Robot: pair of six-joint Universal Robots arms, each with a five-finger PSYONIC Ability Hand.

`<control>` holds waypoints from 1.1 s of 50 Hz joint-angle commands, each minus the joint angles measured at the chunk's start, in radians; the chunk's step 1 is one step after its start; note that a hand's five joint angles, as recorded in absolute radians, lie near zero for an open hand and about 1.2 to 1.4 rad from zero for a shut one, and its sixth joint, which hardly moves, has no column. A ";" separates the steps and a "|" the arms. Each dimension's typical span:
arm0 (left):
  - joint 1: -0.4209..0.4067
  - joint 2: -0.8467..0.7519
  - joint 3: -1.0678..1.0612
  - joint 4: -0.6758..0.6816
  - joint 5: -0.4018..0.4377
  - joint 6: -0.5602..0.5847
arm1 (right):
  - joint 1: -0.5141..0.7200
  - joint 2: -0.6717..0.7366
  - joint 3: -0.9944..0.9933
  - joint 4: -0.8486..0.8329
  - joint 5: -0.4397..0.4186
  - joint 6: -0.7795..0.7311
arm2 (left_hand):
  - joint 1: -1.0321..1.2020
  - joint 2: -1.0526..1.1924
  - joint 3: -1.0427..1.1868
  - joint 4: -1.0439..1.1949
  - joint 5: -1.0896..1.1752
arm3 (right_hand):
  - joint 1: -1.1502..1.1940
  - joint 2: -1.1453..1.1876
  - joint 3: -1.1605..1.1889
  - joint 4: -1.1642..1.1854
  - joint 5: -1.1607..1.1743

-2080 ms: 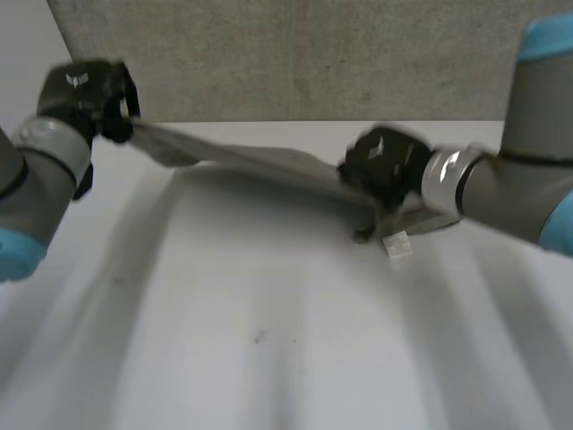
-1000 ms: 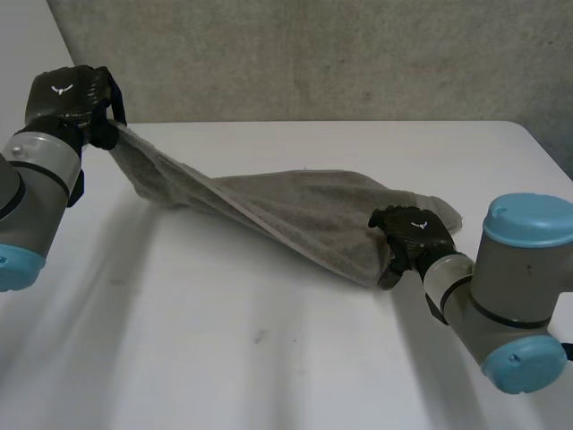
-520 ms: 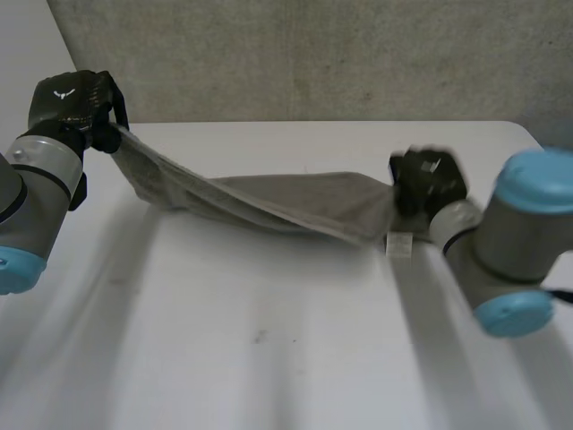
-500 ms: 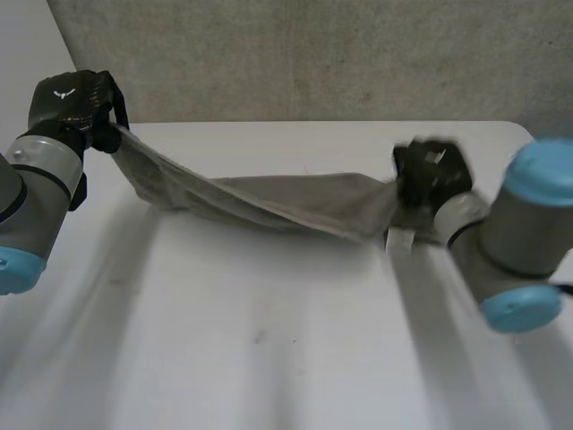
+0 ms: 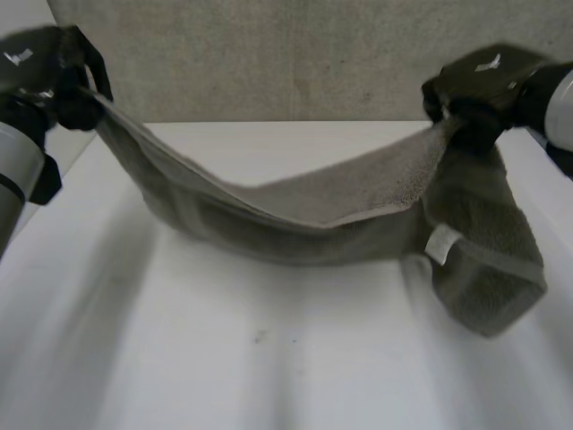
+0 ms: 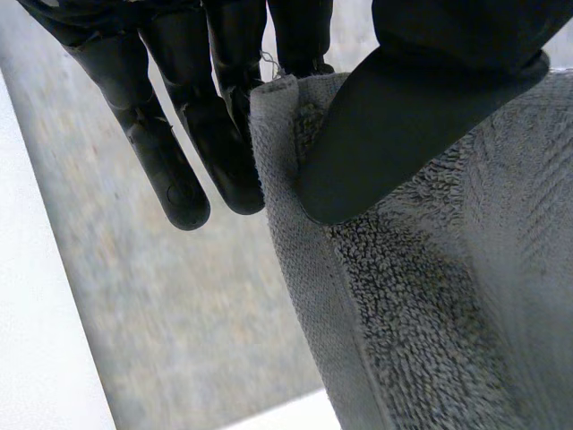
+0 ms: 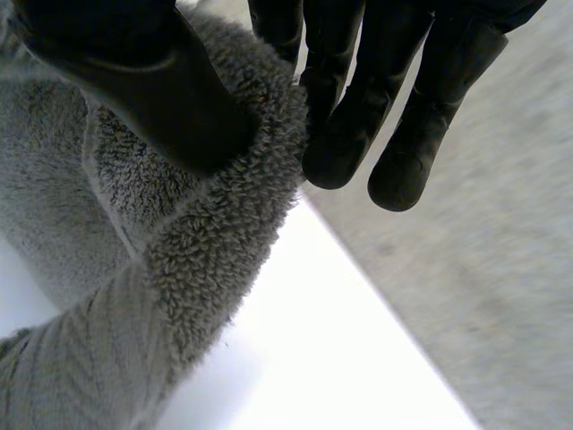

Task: Fold the towel.

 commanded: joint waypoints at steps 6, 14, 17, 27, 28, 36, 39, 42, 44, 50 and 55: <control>-0.026 -0.413 0.249 0.004 -0.005 0.012 | -0.014 0.411 -0.252 0.003 0.042 -0.061 | 0.192 0.178 0.181 0.178 0.186 | 0.068 0.071 0.057 0.052 0.059; -0.060 -0.524 0.681 -0.006 -0.019 0.001 | 0.026 0.550 -0.709 -0.252 0.157 -0.004 | 0.192 0.178 0.181 0.178 0.186 | 0.068 0.071 0.057 0.052 0.059; -0.066 -0.490 0.769 -0.004 -0.042 -0.002 | 0.027 0.530 -0.798 -0.331 0.136 0.061 | 0.192 0.178 0.181 0.178 0.186 | 0.068 0.071 0.057 0.052 0.059; -0.069 -0.355 0.652 -0.007 -0.108 -0.013 | 0.013 0.394 -0.601 -0.224 -0.128 0.134 | 0.192 0.178 0.181 0.178 0.186 | 0.068 0.071 0.057 0.052 0.059; -0.061 -0.335 0.586 -0.007 -0.103 -0.010 | 0.013 0.394 -0.600 -0.224 -0.128 0.134 | 0.192 0.178 0.181 0.178 0.186 | 0.068 0.071 0.057 0.052 0.059; -0.044 -0.285 0.314 0.031 -0.100 -0.007 | -0.030 0.380 -0.359 0.060 -0.197 -0.163 | 0.192 0.178 0.181 0.178 0.186 | 0.068 0.071 0.057 0.052 0.059; -0.026 -0.283 0.259 0.053 -0.099 -0.002 | -0.057 0.382 -0.307 0.184 -0.202 -0.337 | 0.192 0.178 0.181 0.178 0.186 | 0.068 0.071 0.057 0.052 0.059; -0.012 -0.283 0.234 0.057 -0.097 -0.004 | -0.086 0.379 -0.304 0.250 -0.203 -0.413 | 0.192 0.178 0.181 0.178 0.186 | 0.068 0.071 0.057 0.052 0.059; -0.009 -0.283 0.231 0.057 -0.096 -0.005 | -0.097 0.379 -0.316 0.247 -0.205 -0.401 | 0.192 0.178 0.181 0.178 0.186 | 0.068 0.071 0.057 0.052 0.059; -0.012 -0.289 0.220 0.059 -0.076 -0.005 | -0.094 0.397 -0.347 0.213 -0.206 -0.326 | 0.192 0.178 0.181 0.178 0.186 | 0.068 0.071 0.057 0.052 0.059; -0.020 -0.323 0.207 0.060 -0.077 -0.005 | -0.062 0.463 -0.336 0.160 -0.196 -0.314 | 0.192 0.178 0.181 0.178 0.186 | 0.068 0.071 0.057 0.052 0.059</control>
